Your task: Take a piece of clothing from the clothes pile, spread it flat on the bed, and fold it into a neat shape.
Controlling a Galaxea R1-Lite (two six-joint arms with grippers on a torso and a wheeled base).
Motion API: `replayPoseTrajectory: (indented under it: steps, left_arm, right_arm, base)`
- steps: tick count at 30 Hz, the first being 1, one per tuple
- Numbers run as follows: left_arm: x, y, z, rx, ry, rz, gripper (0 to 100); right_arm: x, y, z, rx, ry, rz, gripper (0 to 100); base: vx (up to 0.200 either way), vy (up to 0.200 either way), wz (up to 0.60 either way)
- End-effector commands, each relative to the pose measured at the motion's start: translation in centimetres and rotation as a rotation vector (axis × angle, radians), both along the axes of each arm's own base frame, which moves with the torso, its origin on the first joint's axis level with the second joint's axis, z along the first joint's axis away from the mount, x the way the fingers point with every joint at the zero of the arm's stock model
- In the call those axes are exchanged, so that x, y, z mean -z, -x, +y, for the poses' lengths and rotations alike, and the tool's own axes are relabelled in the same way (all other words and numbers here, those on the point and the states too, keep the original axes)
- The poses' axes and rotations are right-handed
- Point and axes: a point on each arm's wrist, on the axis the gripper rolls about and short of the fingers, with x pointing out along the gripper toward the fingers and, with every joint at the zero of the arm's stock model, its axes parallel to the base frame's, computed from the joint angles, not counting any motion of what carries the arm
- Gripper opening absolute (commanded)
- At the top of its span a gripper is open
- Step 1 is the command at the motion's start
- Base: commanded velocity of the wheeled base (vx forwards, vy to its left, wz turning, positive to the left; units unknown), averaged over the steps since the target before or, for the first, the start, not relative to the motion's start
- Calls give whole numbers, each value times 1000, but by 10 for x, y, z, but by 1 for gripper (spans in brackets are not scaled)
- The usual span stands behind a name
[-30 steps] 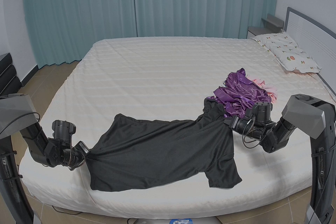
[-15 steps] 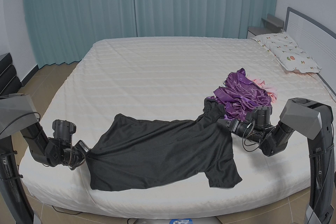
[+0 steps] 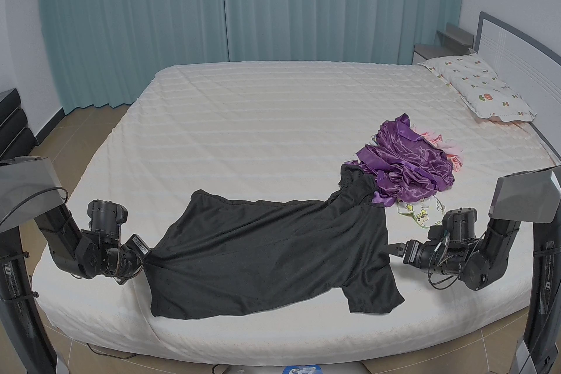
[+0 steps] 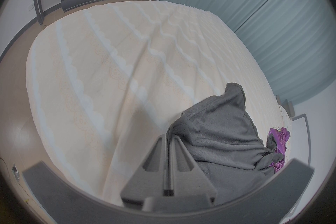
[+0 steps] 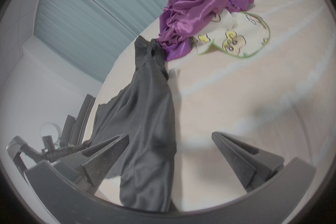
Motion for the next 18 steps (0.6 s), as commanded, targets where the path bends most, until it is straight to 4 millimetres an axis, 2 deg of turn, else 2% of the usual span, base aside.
replayPoseTrajectory:
  steps: [1, 6, 7, 11, 18]
  left_arm:
    - [1, 1, 0, 1, 0, 5, 0]
    - [1, 0, 0, 1, 0, 3, 0]
    - [1, 0, 0, 1, 0, 3, 0]
    - [1, 1, 0, 1, 0, 5, 0]
    - [1, 1, 0, 1, 0, 5, 0]
  right_arm:
    - [1, 20, 9, -55, 2, 35, 100]
    - [5, 23, 20, -91, 6, 46, 100]
    - [5, 24, 23, -106, 11, 46, 0]
    - [11, 29, 28, -165, 64, 40, 0]
    - [12, 40, 24, -195, 113, 45, 0]
  base:
    - [0, 0, 0]
    - [0, 0, 0]
    - [0, 0, 0]
    - [0, 0, 0]
    - [0, 0, 0]
